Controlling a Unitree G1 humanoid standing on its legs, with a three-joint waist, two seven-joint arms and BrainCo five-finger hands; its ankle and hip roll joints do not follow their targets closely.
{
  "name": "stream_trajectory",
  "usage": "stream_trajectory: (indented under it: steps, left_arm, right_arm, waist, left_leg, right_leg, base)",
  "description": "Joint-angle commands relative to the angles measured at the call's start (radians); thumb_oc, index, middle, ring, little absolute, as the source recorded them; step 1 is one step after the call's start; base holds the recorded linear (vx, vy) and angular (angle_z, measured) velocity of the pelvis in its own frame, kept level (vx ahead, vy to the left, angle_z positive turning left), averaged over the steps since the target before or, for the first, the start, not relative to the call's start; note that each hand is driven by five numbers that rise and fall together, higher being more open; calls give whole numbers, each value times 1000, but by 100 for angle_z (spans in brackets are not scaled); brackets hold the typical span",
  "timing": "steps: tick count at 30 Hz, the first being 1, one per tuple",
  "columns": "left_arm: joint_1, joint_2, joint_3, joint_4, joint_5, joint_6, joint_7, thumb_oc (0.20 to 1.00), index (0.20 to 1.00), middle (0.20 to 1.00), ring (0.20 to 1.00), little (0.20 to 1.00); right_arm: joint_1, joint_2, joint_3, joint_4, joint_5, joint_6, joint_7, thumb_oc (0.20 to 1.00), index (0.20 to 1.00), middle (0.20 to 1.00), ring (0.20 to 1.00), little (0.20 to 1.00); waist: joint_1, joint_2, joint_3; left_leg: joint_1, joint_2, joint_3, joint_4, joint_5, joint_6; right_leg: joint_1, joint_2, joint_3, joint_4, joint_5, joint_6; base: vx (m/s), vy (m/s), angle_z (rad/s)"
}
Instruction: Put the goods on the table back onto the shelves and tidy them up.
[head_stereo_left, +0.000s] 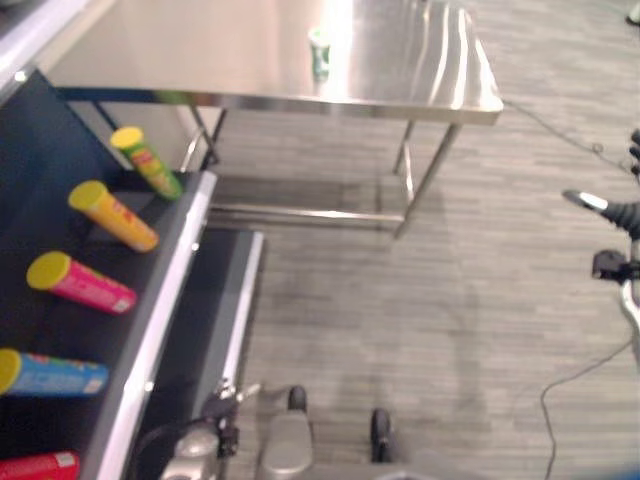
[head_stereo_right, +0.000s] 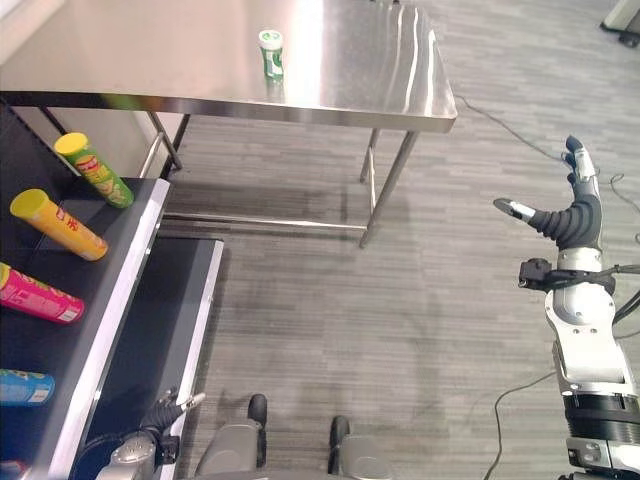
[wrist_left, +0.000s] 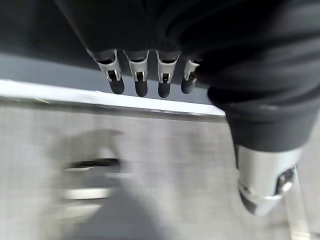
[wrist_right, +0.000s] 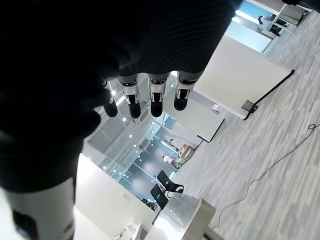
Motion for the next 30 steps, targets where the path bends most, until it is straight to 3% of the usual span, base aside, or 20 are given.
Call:
stream_trajectory:
  steps: [1,4,5,7,9,11,12,13,14,15,16,17,20,22,25,26,27,29,30]
  left_arm:
    - [33,24,-7,46,77,-13,12,1000,1000,1000,1000,1000]
    - [56,13,0,74,88,-14,12,1000,1000,1000,1000,1000]
    - [39,20,13,89,98,-12,23,1000,1000,1000,1000,1000]
    - [30,31,25,54,76,-21,23,1000,1000,1000,1000,1000]
    - [19,48,28,24,63,-23,22,1000,1000,1000,1000,1000]
    - [12,59,33,-18,37,-30,28,1000,1000,1000,1000,1000]
    - [9,62,43,-40,8,-37,31,1000,1000,1000,1000,1000]
    - [15,60,44,-48,2,-42,27,1000,1000,1000,1000,1000]
    - [15,60,44,-48,2,-42,27,1000,1000,1000,1000,1000]
    - [13,59,38,-50,1,-45,25,1000,1000,1000,1000,1000]
    - [7,55,28,-70,-10,-47,22,1000,1000,1000,1000,1000]
    - [5,51,25,-75,-13,-49,22,1000,1000,1000,1000,1000]
    - [-6,37,21,-71,-6,-46,16,1000,1000,1000,1000,1000]
    - [-14,33,18,-53,10,-44,14,1000,1000,1000,1000,1000]
    - [-14,29,14,-46,15,-46,12,1000,1000,1000,1000,1000]
    - [-3,21,11,-34,23,-49,14,1000,1000,1000,1000,1000]
    - [-2,21,12,-34,23,-49,14,1000,1000,1000,1000,1000]
    - [8,13,17,-40,5,-49,11,1000,1000,1000,1000,1000]
    - [18,9,20,-44,-2,-46,7,1000,1000,1000,1000,1000]
  right_arm:
    - [-73,-117,-12,-66,10,-71,-32,1000,1000,1000,1000,1000]
    - [-75,-136,-14,-71,-2,-79,-25,1000,1000,1000,1000,1000]
    - [-63,-117,-25,-99,-19,-71,-17,1000,1000,1000,1000,1000]
    - [-53,-127,-35,-102,-39,-67,-24,1000,1000,1000,1000,1000]
    - [-69,-119,-29,-89,-39,-62,-34,1000,1000,1000,1000,1000]
    - [-96,-106,-13,-80,-38,-69,-46,1000,1000,1000,1000,1000]
    - [-112,-109,2,-72,-42,-66,-44,1000,1000,1000,1000,1000]
    - [-114,-118,-2,-68,-36,-66,-41,1000,1000,1000,1000,1000]
    - [-114,-118,-2,-68,-36,-66,-41,1000,1000,1000,1000,1000]
    - [-115,-123,-1,-69,-30,-69,-38,1000,1000,1000,1000,1000]
    - [-120,-127,-5,-67,0,-78,-35,1000,1000,1000,1000,1000]
    - [-119,-135,-9,-57,15,-86,-40,1000,1000,1000,1000,1000]
    - [-88,-134,-37,-40,67,-99,-28,1000,1000,1000,1000,1000]
    - [-68,-141,-39,-35,79,-95,-11,1000,1000,1000,1000,1000]
    - [-59,-164,-31,-42,86,-92,14,1000,1000,1000,1000,1000]
    - [-63,-184,7,-44,99,-82,55,1000,1000,1000,1000,1000]
    - [-63,-184,9,-44,100,-82,55,1000,1000,1000,1000,1000]
    - [-79,-209,54,-45,94,-74,84,1000,1000,1000,1000,1000]
    - [-89,-208,79,-49,101,-67,99,1000,1000,1000,1000,1000]
  waist:
    - [41,12,-63]
    - [61,24,-92]
    - [62,10,-107]
    - [57,-13,-114]
    - [56,-15,-112]
    - [61,-5,-100]
    - [59,3,-102]
    - [51,3,-112]
    - [49,4,-113]
    - [37,4,-119]
    - [13,-3,-117]
    - [-4,-7,-107]
    - [-34,-13,-98]
    - [-45,-20,-96]
    - [-46,-24,-104]
    - [-50,-10,-128]
    - [-55,-10,-130]
    - [-40,-1,-124]
    - [-37,-8,-122]
  left_leg:
    - [-92,29,-12,-140,30,-46]
    - [-70,33,-12,-151,72,-42]
    - [-64,1,4,-104,76,-38]
    - [-23,-31,25,-78,37,-10]
    - [19,-39,37,-64,-7,23]
    - [47,-25,42,-48,-35,43]
    - [96,-12,44,-50,-69,52]
    - [131,-11,48,-61,-89,52]
    - [131,-11,46,-64,-86,52]
    - [161,-8,47,-71,-103,54]
    - [228,-17,47,-75,-130,58]
    - [285,-19,35,-75,-159,57]
    - [372,-31,-22,-92,-190,49]
    - [416,-35,-76,-85,-203,35]
    - [441,-30,-114,-63,-211,20]
    - [449,14,-124,-29,-142,-28]
    - [447,14,-127,-31,-140,-29]
    - [413,35,-129,91,-33,-64]
    - [393,33,-127,142,11,-59]
  right_leg:
    - [125,-21,-54,68,-239,153]
    - [176,-48,-56,68,-249,180]
    - [182,-114,-53,96,-178,208]
    - [148,-168,-9,220,-8,222]
    - [88,-195,24,367,157,203]
    - [45,-215,24,412,211,191]
    - [-7,-229,-21,357,149,182]
    - [-25,-213,-56,300,84,181]
    - [-24,-212,-59,297,87,181]
    - [-62,-183,-84,262,36,184]
    - [-126,-123,-102,180,2,199]
    - [-147,-70,-102,127,-5,201]
    - [-192,20,-80,2,27,203]
    - [-207,43,-75,-29,58,210]
    - [-178,38,-67,-42,70,196]
    - [-157,39,-71,-20,71,174]
    - [-158,38,-74,-20,71,174]
    - [-117,41,-94,-8,43,149]
    - [-102,39,-101,-3,33,136]
  base:
    - [553,215,-2]
    - [613,219,-50]
    - [594,199,-63]
    - [631,197,-23]
    - [430,113,-2]
    - [420,15,-3]
    - [548,-36,-16]
    - [420,-25,-19]
    - [316,-21,-30]
    - [404,-80,-36]
    - [588,-140,-38]
    - [560,-166,-19]
    - [401,-177,56]
    - [354,-267,104]
    - [252,-240,115]
    - [178,-171,73]
    - [257,-239,71]
    - [186,-195,43]
    - [260,-332,23]
